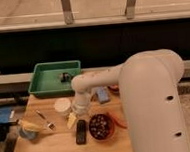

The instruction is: Place eraser in table surface

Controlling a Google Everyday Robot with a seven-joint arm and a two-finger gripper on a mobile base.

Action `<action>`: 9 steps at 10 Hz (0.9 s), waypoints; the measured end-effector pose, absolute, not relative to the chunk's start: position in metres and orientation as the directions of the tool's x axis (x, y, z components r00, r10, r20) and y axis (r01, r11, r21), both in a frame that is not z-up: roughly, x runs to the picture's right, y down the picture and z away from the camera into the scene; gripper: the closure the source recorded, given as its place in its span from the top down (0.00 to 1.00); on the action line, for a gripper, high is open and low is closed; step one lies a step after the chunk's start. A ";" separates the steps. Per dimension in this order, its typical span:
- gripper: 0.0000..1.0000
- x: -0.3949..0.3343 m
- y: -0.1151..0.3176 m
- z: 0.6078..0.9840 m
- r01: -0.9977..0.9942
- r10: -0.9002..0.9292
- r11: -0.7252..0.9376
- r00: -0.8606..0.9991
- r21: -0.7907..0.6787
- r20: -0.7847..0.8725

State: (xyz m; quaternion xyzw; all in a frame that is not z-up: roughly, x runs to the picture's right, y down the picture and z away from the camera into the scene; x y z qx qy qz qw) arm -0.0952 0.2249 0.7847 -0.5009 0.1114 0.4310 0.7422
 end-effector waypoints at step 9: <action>0.76 -0.089 0.241 0.787 -0.785 0.506 0.094 0.567 -0.612 -0.650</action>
